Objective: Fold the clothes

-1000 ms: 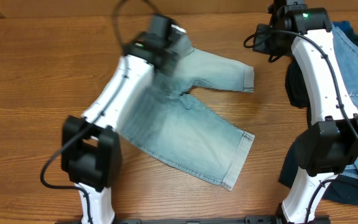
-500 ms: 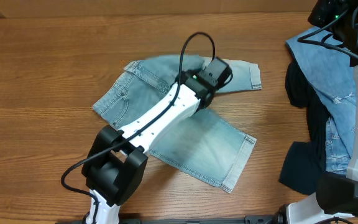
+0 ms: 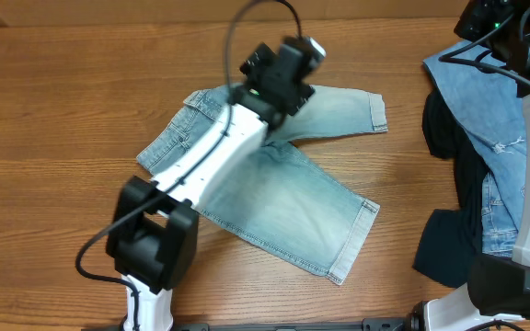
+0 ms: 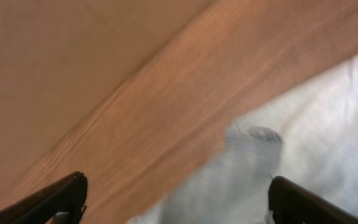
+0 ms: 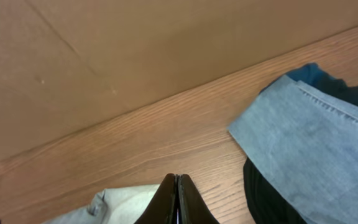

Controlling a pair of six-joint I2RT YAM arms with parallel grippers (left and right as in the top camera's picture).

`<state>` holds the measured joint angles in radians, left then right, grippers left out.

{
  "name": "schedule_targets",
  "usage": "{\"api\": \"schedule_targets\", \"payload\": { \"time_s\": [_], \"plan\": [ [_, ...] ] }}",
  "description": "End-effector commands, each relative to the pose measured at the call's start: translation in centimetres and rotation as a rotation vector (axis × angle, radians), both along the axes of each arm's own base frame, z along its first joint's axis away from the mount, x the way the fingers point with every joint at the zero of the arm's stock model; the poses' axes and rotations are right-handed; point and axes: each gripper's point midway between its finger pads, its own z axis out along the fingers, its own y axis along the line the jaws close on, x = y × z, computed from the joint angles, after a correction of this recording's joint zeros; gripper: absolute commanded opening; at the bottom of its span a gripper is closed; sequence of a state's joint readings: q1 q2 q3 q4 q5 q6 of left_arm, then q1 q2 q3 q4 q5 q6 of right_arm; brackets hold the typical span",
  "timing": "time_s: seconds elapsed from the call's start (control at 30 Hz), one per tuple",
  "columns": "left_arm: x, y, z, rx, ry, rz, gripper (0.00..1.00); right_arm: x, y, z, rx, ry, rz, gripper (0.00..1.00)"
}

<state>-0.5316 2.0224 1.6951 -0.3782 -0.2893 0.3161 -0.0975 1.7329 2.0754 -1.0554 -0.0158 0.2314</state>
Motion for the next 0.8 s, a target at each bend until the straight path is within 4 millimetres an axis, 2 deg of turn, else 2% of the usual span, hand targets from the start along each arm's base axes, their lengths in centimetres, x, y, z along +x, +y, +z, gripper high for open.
{"api": "schedule_targets", "payload": {
  "time_s": [0.0, 0.07, 0.1, 0.3, 0.43, 0.5, 0.57, 0.6, 0.63, 0.7, 0.73, 0.77],
  "plan": [
    [1.9, -0.7, 1.4, -0.212, 0.012, -0.074, 0.72, 0.0, 0.3, 0.5, 0.006, -0.015, 0.015, 0.04],
    [2.5, -0.7, 0.9, -0.268, 0.055, -0.072, 0.63, 0.0, 0.3, 0.5, 0.006, -0.015, 0.015, 0.04],
    [2.9, -0.9, 0.4, -0.283, 0.105, -0.072, 0.62, 0.0, 0.3, 0.5, 0.006, -0.015, 0.015, 0.04],
    [3.8, -1.9, -1.9, -0.209, 0.288, -0.062, 0.66, -0.2, 0.3, 0.2, 0.009, 0.001, 0.015, 0.04],
    [2.3, -1.7, -5.4, -0.169, 0.434, -0.102, 0.73, -0.4, 0.3, 0.0, 0.010, 0.010, 0.015, 0.04],
    [1.3, -1.3, -7.6, -0.144, 0.509, -0.109, 0.74, -0.5, 0.3, -0.1, 0.010, 0.015, 0.015, 0.04],
    [0.0, -0.6, -8.9, -0.097, 0.573, -0.115, 0.74, -0.6, 0.3, -0.2, 0.011, 0.023, 0.015, 0.04],
    [-0.4, -0.1, -9.3, -0.071, 0.591, -0.101, 0.72, -0.6, 0.4, -0.3, 0.011, 0.026, 0.015, 0.04],
    [-0.6, 0.6, -9.5, -0.040, 0.598, -0.080, 0.64, -0.7, 0.4, -0.4, 0.012, 0.031, 0.015, 0.04],
    [-1.1, 1.8, -9.8, 0.014, 0.616, -0.045, 0.33, -0.8, 0.4, -0.5, 0.013, 0.039, 0.015, 0.04],
    [-1.4, 2.2, -10.0, 0.029, 0.629, -0.037, 0.25, -0.9, 0.4, -0.6, 0.013, 0.042, 0.014, 0.04],
    [-1.5, 2.5, -10.0, 0.040, 0.635, -0.029, 0.24, -0.9, 0.4, -0.6, 0.013, 0.042, 0.014, 0.04]
  ]
}}
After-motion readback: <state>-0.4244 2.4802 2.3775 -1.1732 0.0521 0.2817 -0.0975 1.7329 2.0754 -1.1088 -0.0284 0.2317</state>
